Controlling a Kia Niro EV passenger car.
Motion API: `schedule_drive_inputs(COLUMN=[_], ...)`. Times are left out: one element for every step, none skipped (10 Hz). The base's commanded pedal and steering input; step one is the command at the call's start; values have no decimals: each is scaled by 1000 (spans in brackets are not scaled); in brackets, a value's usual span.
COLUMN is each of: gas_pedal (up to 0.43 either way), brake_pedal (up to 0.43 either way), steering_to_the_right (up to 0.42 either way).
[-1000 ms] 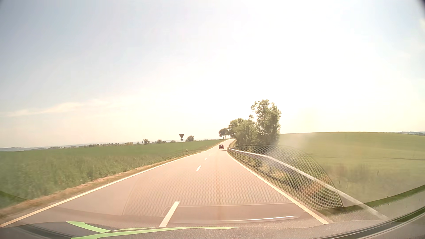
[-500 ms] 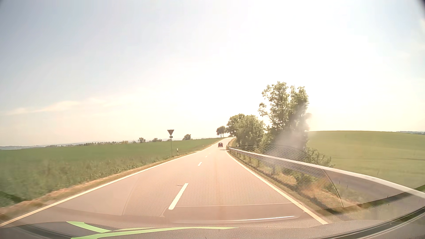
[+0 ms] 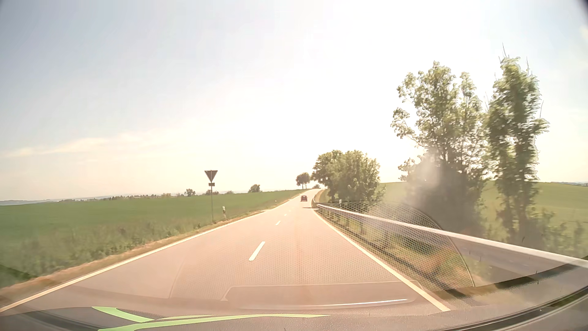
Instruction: Follow the waypoints while adhering to traffic rules and regulations
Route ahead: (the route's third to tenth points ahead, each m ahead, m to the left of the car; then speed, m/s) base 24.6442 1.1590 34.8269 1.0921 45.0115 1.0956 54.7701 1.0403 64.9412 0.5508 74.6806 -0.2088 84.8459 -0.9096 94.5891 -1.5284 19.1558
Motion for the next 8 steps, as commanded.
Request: schedule_drive_inputs(gas_pedal=[248,248,240,228,228,220,209,197], brake_pedal=[0,0,0,0,0,0,0,0], steering_to_the_right=[4,4,3,2,2,1,0,0])
